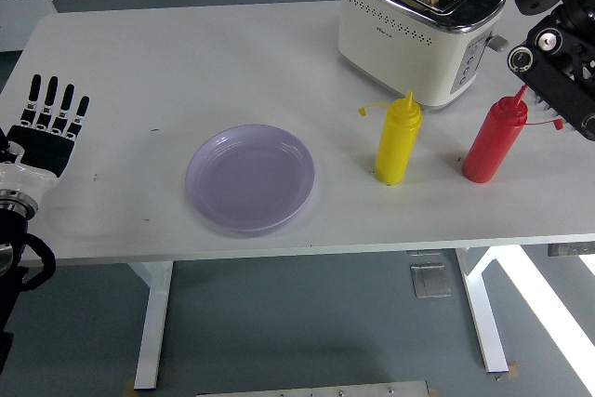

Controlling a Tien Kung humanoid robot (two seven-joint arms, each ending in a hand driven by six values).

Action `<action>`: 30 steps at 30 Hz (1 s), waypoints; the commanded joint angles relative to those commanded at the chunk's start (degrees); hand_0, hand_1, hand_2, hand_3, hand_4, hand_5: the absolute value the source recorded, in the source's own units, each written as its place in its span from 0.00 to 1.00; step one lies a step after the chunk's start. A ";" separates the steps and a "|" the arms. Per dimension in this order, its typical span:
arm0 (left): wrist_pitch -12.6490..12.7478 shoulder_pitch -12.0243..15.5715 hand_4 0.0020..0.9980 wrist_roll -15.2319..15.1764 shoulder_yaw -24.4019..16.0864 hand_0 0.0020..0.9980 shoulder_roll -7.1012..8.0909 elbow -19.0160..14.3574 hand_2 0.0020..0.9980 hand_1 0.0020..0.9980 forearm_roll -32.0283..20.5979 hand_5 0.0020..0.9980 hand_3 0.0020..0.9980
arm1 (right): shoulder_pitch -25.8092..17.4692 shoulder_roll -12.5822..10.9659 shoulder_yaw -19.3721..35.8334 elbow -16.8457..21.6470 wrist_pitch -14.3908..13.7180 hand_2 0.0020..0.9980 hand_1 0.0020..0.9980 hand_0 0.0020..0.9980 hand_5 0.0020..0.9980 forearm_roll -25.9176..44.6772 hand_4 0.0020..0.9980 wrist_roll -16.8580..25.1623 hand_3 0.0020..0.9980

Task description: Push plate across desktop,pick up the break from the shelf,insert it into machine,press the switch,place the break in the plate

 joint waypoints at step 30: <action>0.10 0.85 0.78 -0.12 2.59 0.82 0.12 0.58 0.72 0.75 -0.24 0.98 0.77 | 9.77 14.18 -12.27 -29.23 0.97 0.78 0.74 0.73 0.27 9.16 0.74 0.37 0.78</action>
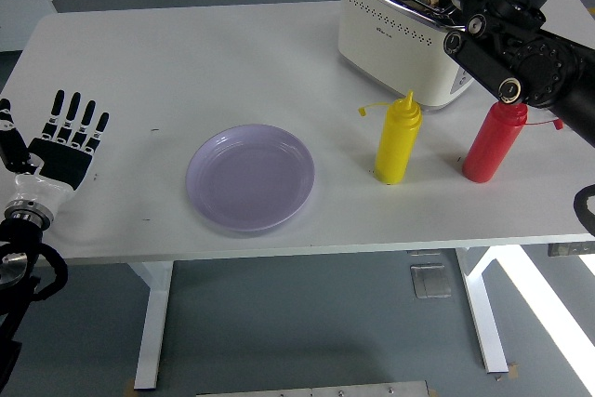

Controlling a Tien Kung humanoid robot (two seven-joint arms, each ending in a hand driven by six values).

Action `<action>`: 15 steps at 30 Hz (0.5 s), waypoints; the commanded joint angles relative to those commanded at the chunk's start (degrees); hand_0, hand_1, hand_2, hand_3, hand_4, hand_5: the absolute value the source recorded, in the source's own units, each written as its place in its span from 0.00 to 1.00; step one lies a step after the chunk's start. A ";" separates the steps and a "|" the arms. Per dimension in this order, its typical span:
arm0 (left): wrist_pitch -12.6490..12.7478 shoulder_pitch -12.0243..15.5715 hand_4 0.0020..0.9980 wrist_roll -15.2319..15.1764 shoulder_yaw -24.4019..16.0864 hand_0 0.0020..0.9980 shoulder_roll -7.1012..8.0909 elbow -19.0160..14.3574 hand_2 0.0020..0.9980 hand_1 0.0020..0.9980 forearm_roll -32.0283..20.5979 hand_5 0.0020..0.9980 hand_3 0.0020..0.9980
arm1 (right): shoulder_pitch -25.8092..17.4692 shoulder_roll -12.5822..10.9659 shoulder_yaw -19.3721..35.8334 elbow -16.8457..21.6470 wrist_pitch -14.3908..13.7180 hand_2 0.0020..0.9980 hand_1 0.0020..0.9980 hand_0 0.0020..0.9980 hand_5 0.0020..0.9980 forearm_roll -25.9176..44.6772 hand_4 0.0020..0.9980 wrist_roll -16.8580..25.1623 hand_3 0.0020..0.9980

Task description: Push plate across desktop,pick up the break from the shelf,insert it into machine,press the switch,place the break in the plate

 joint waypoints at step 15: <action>0.07 -0.32 0.78 -0.08 0.05 0.82 0.15 -0.17 0.72 0.75 0.02 0.98 0.77 | 1.07 2.56 -3.79 -4.51 -2.26 0.63 0.59 0.59 0.23 -3.63 0.70 -0.50 0.72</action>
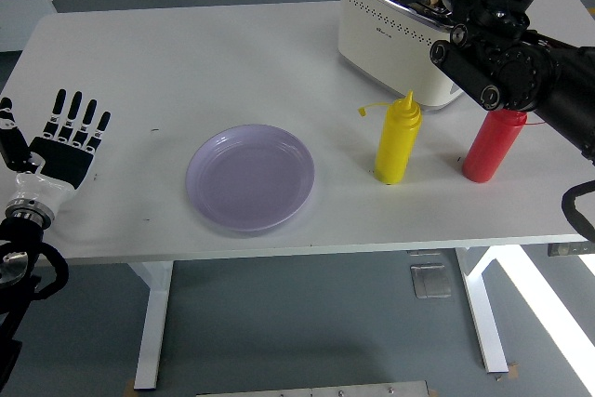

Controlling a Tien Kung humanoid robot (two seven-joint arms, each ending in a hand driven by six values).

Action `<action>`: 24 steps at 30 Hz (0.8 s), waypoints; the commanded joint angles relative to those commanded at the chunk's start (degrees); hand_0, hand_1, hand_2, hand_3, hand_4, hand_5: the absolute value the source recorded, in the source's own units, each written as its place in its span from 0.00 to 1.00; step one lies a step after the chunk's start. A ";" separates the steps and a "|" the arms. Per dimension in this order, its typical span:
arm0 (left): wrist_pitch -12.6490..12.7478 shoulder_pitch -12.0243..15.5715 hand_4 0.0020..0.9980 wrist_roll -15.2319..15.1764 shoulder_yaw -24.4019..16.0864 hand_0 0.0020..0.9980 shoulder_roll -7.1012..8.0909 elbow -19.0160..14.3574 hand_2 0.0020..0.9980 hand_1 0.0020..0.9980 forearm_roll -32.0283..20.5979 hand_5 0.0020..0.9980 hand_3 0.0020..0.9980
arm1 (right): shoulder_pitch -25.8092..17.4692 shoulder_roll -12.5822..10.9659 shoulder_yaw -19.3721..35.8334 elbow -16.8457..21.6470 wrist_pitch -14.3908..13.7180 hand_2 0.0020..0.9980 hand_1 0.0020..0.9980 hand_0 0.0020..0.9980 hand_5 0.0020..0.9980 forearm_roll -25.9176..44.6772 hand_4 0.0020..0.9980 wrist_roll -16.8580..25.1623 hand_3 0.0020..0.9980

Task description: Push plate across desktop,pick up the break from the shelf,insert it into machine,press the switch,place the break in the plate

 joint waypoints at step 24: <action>0.30 -0.43 0.78 -0.41 -0.36 0.82 0.16 -0.24 0.72 0.75 -0.05 0.98 0.76 | -0.22 0.98 -1.24 -1.00 -2.35 0.45 0.54 0.54 0.08 -3.95 0.50 -0.10 0.59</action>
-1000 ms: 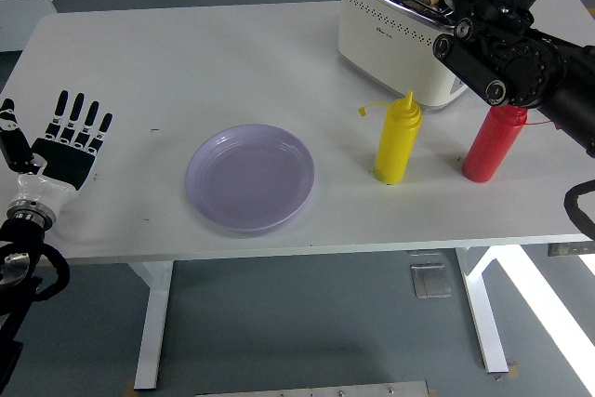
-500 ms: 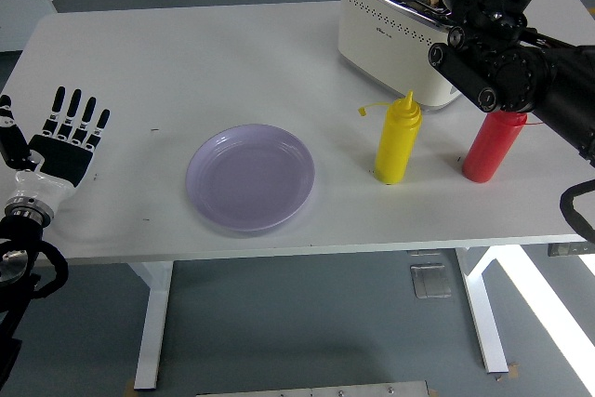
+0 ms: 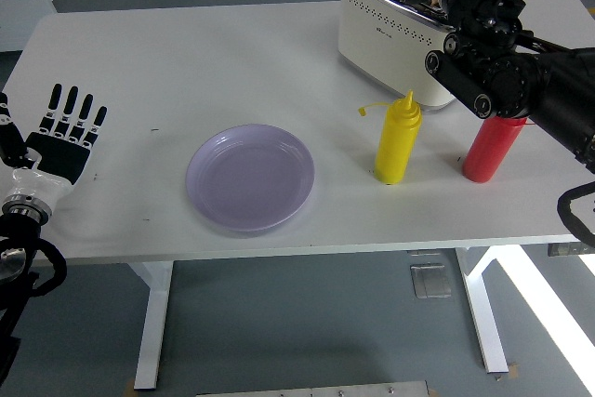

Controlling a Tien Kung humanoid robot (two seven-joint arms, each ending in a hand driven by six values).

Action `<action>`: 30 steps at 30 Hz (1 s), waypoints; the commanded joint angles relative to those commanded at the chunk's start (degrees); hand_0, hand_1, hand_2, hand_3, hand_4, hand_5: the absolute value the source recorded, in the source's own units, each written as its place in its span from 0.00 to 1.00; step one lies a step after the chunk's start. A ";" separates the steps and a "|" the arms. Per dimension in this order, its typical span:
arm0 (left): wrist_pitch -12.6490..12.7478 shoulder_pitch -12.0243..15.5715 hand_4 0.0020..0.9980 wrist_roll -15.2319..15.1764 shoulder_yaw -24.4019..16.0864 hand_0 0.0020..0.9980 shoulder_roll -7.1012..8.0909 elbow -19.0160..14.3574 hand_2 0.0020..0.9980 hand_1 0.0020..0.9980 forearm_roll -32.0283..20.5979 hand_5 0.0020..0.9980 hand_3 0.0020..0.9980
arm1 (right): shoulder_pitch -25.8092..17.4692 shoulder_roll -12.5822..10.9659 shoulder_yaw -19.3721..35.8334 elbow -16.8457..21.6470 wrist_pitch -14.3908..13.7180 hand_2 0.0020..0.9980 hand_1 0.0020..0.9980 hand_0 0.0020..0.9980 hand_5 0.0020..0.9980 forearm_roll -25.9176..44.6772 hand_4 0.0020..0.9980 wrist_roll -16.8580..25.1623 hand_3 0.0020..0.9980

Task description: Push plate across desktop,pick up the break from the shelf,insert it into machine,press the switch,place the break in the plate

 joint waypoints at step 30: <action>0.17 0.15 0.78 -0.09 -1.66 0.82 0.03 -0.21 0.71 0.75 0.01 0.97 0.76 | -0.34 -2.98 7.04 6.80 -3.94 0.41 0.50 0.50 0.00 -5.26 0.20 -1.71 0.44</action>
